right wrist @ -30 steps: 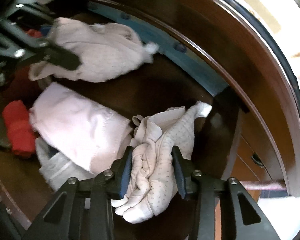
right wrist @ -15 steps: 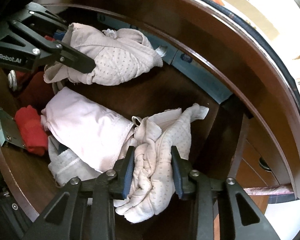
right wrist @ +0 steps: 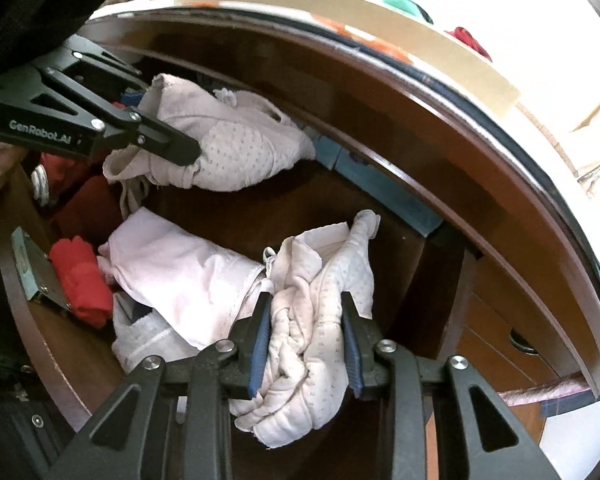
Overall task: Take underwear out of drawer
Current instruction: 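Lift the beige underwear with the left tool while the right tool lifts the pink underwear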
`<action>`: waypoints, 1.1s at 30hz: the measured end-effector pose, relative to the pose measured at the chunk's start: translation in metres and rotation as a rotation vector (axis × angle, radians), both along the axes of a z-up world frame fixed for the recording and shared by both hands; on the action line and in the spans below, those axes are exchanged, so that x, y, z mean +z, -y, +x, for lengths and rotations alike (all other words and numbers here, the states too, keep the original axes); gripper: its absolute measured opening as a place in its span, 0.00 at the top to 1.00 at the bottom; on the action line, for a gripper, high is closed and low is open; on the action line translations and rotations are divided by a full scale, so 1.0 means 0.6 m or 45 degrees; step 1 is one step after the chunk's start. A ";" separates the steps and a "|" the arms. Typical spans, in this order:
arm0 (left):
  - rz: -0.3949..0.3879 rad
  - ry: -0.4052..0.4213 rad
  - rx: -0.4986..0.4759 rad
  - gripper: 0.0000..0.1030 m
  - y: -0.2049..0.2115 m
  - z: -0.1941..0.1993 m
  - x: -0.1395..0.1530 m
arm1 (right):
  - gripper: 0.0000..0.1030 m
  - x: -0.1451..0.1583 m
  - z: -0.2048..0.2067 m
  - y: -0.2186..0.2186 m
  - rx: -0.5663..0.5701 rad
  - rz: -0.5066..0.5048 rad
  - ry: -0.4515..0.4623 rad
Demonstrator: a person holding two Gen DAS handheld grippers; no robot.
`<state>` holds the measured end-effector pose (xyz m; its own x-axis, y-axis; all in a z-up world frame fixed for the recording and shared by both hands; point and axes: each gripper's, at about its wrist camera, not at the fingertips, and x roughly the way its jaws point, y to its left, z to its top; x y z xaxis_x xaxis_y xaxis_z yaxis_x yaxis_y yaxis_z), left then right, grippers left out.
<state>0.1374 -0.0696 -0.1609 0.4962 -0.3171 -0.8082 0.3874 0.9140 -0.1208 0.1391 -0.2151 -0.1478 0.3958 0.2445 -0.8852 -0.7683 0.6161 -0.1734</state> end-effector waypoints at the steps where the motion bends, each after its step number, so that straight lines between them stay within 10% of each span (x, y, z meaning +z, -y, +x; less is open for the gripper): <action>1: 0.004 0.008 0.003 0.80 -0.004 0.000 0.002 | 0.67 0.003 -0.002 0.001 -0.003 0.016 0.008; 33: 0.024 0.138 0.093 0.80 -0.001 -0.039 0.022 | 0.67 0.045 -0.054 0.044 0.054 0.264 0.174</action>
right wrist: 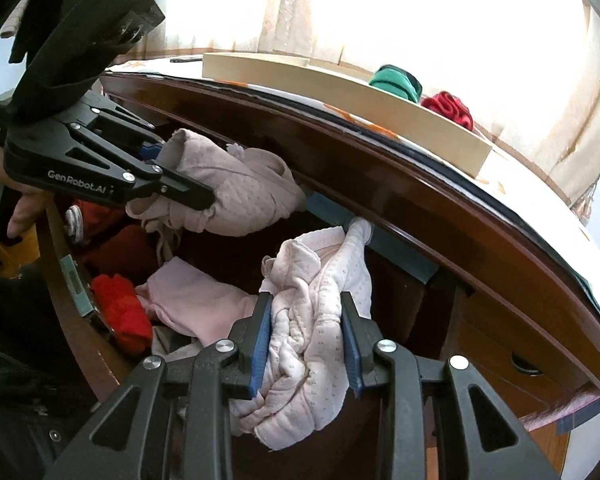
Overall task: Take underwear out of drawer
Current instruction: 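Lift the beige underwear with the left tool while the right tool lifts the pink underwear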
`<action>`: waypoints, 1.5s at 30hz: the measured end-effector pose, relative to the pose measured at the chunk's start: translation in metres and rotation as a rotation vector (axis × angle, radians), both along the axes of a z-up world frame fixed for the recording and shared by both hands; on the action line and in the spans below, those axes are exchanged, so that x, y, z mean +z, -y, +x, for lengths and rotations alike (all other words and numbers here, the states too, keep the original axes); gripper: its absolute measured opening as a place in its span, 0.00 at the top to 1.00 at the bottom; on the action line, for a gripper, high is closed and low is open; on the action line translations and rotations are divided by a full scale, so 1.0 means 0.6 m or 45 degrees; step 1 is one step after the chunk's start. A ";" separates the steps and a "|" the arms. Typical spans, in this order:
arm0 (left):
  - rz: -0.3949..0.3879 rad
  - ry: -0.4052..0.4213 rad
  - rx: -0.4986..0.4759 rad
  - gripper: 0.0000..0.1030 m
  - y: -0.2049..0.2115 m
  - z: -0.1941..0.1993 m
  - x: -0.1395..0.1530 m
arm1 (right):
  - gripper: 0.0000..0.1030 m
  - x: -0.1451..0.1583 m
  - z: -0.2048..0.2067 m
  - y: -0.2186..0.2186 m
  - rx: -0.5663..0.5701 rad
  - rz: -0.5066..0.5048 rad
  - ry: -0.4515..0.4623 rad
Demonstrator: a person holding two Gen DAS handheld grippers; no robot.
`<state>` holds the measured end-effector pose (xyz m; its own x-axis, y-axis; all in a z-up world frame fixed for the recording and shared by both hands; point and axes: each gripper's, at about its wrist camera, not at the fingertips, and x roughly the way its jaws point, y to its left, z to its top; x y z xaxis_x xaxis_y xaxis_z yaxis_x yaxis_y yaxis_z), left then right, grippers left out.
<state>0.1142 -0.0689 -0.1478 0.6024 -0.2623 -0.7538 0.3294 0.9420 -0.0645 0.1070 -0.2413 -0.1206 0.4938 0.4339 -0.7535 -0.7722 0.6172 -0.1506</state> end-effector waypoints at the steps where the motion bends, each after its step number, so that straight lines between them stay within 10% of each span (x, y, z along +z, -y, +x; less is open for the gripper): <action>1: -0.001 0.006 0.003 0.80 -0.001 -0.002 0.001 | 0.67 0.002 -0.002 0.000 0.005 0.005 0.008; 45: -0.092 0.237 0.073 0.80 -0.025 -0.084 0.059 | 0.67 0.063 -0.066 0.000 0.112 0.246 0.227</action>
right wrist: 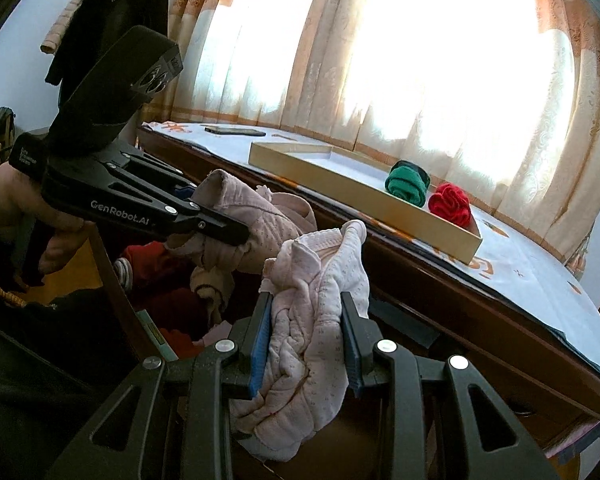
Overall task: Take underwear out of drawer
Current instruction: 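Lift the beige underwear with the left tool while the right tool lifts the pink underwear, then carry both held underwear pieces up over the table toward the tray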
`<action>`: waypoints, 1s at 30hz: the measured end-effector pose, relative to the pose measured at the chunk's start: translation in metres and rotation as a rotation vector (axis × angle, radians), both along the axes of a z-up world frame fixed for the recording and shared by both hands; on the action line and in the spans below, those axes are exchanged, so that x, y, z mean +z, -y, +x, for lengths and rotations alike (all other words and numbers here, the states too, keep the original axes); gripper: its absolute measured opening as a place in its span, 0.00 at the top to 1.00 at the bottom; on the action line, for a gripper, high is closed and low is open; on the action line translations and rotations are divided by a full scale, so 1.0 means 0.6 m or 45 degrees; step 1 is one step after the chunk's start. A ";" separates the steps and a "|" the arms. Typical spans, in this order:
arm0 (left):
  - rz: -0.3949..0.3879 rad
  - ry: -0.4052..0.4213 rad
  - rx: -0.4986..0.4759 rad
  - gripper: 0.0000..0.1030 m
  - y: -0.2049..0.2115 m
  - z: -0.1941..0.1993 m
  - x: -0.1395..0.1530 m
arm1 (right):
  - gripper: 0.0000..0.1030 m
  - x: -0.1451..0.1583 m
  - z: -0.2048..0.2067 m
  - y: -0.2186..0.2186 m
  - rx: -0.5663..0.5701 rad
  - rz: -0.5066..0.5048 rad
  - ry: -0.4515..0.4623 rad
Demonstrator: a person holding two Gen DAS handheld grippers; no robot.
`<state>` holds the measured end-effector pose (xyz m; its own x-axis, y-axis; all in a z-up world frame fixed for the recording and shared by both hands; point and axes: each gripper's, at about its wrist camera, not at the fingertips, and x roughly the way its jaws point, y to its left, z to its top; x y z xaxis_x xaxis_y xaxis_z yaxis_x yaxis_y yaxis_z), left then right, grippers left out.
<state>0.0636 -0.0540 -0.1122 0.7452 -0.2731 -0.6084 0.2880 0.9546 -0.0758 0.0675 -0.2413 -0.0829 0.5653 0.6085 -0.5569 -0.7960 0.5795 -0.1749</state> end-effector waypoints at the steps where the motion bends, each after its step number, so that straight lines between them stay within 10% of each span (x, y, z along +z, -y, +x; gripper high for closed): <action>1: -0.002 0.006 0.000 0.80 0.000 -0.002 0.002 | 0.67 0.000 -0.001 0.000 -0.002 0.002 0.006; 30: -0.022 0.244 0.036 0.81 -0.010 -0.056 0.056 | 0.67 0.047 -0.022 0.030 -0.073 0.156 0.143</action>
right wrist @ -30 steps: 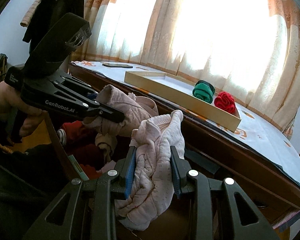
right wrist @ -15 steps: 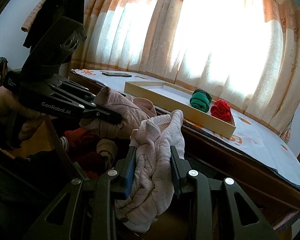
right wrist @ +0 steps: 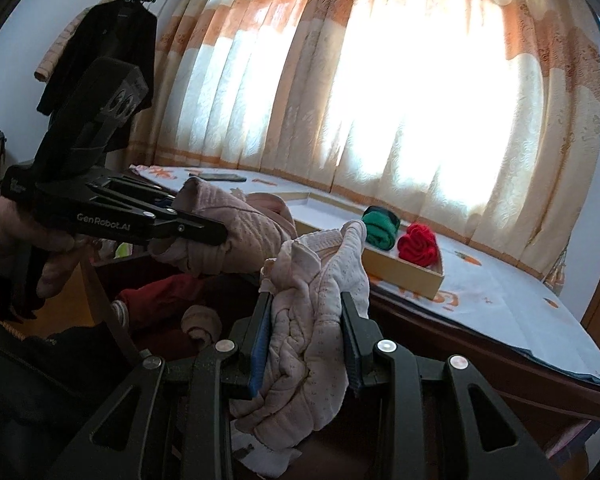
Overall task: Take underwear out of drawer
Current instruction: 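Carry both held underwear pieces up over the table toward the tray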
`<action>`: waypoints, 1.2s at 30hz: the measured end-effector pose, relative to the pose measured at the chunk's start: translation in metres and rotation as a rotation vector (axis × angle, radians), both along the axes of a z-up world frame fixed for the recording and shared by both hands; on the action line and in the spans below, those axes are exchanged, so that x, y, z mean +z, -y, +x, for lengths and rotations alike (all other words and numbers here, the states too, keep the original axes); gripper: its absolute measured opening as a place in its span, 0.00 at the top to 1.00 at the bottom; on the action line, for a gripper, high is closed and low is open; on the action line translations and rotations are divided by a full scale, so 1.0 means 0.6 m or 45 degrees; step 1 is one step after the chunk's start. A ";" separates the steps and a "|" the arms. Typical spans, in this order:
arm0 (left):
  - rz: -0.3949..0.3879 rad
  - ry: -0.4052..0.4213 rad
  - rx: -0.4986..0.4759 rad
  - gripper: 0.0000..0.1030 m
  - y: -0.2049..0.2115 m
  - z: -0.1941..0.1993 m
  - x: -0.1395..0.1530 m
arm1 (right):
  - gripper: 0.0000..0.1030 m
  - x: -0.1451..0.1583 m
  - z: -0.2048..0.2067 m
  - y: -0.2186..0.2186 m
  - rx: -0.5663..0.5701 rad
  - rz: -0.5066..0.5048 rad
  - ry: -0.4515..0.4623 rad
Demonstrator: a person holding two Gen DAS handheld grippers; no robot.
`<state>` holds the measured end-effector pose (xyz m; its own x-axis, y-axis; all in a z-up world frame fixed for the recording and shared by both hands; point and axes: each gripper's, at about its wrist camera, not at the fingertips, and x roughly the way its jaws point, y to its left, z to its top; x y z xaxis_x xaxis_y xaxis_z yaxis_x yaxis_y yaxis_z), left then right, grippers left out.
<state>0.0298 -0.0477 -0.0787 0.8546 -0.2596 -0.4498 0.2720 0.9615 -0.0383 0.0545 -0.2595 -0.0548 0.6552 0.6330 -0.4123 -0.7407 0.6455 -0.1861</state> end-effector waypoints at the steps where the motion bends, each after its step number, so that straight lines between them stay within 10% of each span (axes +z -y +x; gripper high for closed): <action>1: 0.000 0.017 0.004 0.81 -0.001 -0.002 0.003 | 0.67 0.002 0.001 0.001 -0.002 0.007 0.002; 36: 0.002 0.185 0.073 0.81 -0.018 -0.003 0.046 | 0.67 0.048 0.017 -0.024 0.025 0.044 0.098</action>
<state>0.0282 -0.0367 -0.0512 0.9240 -0.2080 -0.3207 0.2192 0.9757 -0.0014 0.0645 -0.2451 -0.0262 0.6713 0.6593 -0.3387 -0.7379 0.6378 -0.2208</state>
